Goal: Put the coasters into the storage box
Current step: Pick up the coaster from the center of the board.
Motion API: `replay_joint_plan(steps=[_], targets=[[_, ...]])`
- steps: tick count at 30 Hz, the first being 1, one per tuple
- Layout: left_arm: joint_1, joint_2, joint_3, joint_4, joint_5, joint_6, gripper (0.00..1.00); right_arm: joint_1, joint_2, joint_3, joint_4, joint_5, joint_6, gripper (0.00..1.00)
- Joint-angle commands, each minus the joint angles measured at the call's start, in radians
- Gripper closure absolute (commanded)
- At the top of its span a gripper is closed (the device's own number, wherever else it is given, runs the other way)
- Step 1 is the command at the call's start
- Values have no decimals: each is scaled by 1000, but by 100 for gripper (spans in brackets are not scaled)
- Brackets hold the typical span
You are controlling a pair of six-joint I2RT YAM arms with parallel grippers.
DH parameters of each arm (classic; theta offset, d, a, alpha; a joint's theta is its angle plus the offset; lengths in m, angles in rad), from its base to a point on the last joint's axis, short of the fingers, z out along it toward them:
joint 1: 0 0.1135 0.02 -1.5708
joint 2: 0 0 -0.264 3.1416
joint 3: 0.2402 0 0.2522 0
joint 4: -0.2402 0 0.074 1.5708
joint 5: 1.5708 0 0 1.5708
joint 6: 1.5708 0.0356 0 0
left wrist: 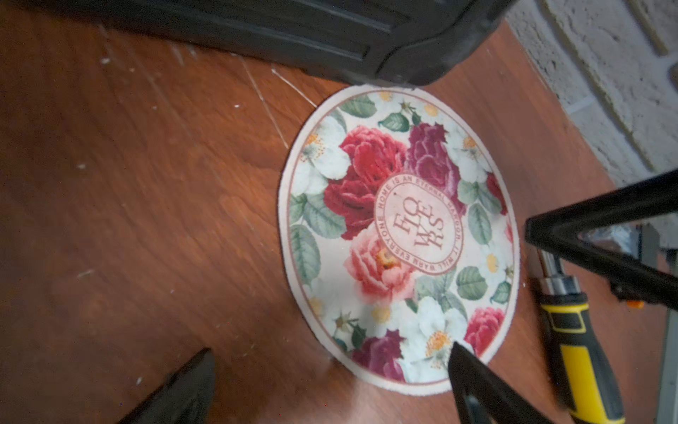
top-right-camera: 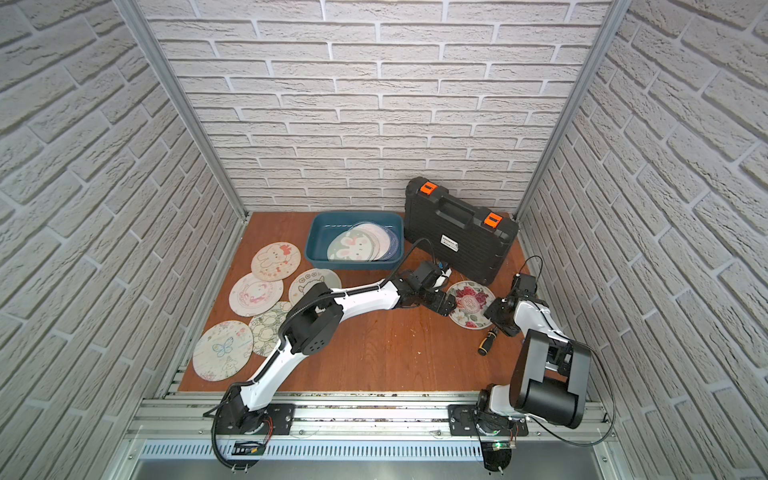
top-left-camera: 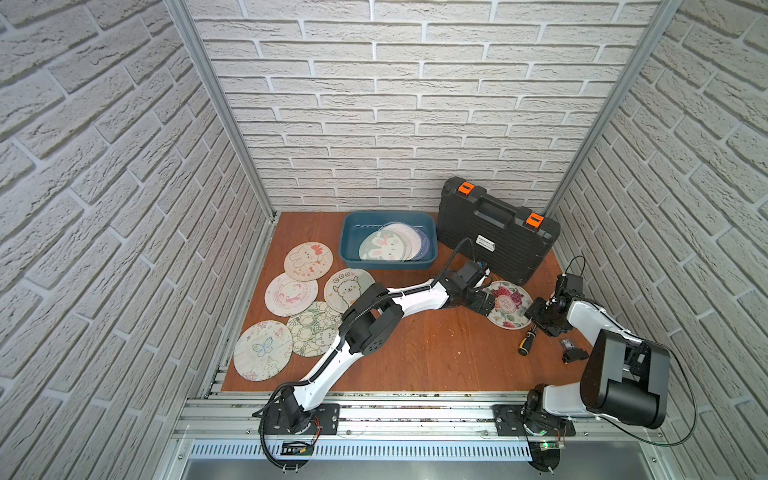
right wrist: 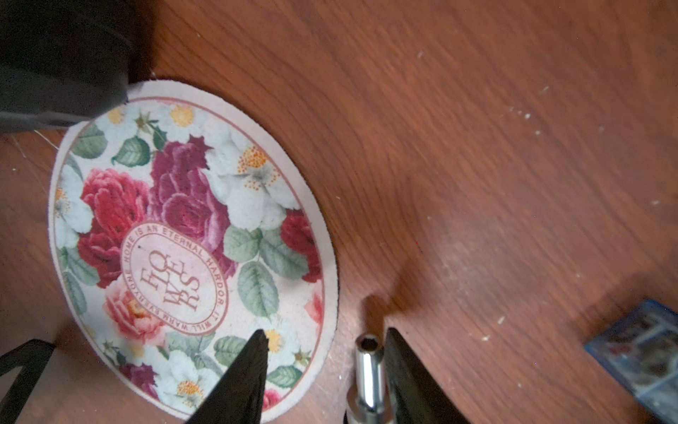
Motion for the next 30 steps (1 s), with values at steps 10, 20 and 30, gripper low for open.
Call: replay_joint_plan(steps=[10,20,30], targets=[[-8,80,69,7,79,-49,3,3,46,25,34,-67,1,48],[-11,93,68,37,144,-63,7,40,73,41,42,-65,10,48],[-15,114,82,75,198,-92,13,61,106,46,60,-66,12,49]])
